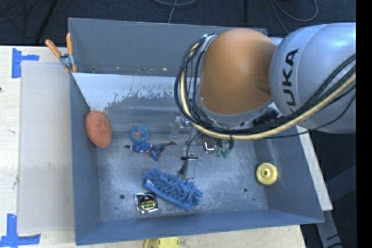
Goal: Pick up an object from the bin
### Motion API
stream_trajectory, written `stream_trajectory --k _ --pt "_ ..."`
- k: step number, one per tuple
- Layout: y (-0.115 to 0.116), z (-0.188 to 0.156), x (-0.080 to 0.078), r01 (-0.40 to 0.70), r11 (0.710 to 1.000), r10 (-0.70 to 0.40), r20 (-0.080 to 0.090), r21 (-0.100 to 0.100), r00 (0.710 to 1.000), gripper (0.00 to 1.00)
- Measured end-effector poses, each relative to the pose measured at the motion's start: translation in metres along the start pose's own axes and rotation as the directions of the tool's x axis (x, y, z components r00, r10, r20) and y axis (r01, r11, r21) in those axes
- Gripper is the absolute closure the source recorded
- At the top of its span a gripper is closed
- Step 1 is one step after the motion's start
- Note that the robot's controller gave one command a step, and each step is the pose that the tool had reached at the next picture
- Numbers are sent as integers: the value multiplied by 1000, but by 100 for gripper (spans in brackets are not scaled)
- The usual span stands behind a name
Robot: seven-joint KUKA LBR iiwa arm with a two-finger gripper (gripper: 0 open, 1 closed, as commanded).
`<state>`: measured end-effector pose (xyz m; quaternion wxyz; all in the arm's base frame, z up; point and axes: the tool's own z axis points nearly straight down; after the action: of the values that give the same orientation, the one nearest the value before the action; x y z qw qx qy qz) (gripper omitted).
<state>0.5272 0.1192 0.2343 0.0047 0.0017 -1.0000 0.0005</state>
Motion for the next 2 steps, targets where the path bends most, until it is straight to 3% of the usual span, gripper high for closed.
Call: stream_trajectory --k 2 --pt "-1 2 -3 -6 1000 6 17 -3 1000 0"
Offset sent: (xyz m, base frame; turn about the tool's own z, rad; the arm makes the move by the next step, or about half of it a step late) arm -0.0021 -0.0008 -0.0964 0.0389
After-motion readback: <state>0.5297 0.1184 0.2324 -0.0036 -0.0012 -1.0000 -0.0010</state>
